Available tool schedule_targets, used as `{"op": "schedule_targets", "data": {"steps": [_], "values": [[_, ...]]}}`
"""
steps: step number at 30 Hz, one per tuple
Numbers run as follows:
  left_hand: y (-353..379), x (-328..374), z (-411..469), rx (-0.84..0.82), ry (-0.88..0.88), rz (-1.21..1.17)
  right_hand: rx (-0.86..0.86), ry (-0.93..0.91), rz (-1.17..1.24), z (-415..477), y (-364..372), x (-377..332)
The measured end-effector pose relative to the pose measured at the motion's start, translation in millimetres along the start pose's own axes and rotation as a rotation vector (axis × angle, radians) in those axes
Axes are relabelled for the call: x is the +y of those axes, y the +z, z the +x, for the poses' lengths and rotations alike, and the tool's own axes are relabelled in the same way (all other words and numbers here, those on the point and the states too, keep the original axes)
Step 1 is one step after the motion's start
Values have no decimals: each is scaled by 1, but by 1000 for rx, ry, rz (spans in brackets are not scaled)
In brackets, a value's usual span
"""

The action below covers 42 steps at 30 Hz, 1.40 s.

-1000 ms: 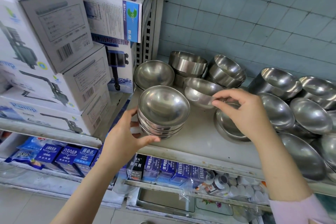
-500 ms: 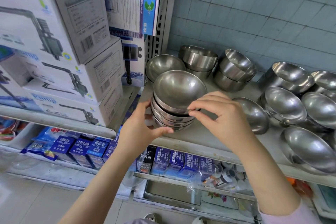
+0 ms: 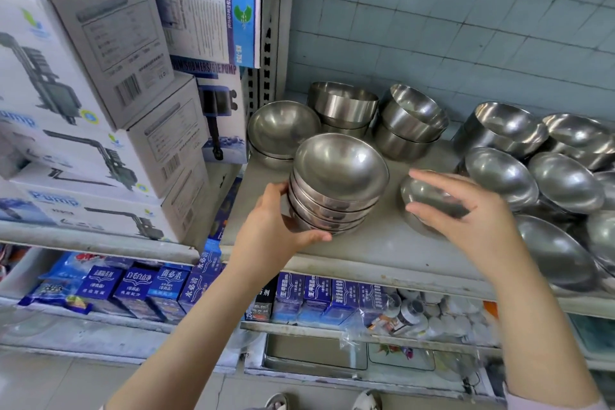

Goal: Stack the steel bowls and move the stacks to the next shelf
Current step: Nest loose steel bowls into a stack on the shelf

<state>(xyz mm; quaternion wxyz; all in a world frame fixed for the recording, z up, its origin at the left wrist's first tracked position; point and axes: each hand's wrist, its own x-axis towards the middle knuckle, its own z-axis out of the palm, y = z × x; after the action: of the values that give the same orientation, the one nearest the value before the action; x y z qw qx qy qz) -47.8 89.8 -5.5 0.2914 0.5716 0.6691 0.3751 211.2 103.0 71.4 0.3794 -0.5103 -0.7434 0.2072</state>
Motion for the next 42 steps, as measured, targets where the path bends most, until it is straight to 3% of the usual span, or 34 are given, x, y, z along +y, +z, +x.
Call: {"op": "schedule_targets", "data": {"steps": [7, 15, 21, 26, 32, 42], "values": [[20, 9, 10, -21, 41, 76, -45, 231, -213, -27, -7, 51], [18, 6, 8, -38, 58, 92, 76, 195, -212, -33, 3, 67], [16, 0, 9, -69, 90, 15, 267, 169, -120, -32, -12, 43], [13, -2, 10, -91, 97, -25, 359, -59, -60, -14, -18, -2], [13, -1, 9, -68, 95, 8, 231, -382, -177, 15, 6, -36], [13, -1, 7, -38, 112, 51, 87, -395, -176, 12, 29, -21]]}}
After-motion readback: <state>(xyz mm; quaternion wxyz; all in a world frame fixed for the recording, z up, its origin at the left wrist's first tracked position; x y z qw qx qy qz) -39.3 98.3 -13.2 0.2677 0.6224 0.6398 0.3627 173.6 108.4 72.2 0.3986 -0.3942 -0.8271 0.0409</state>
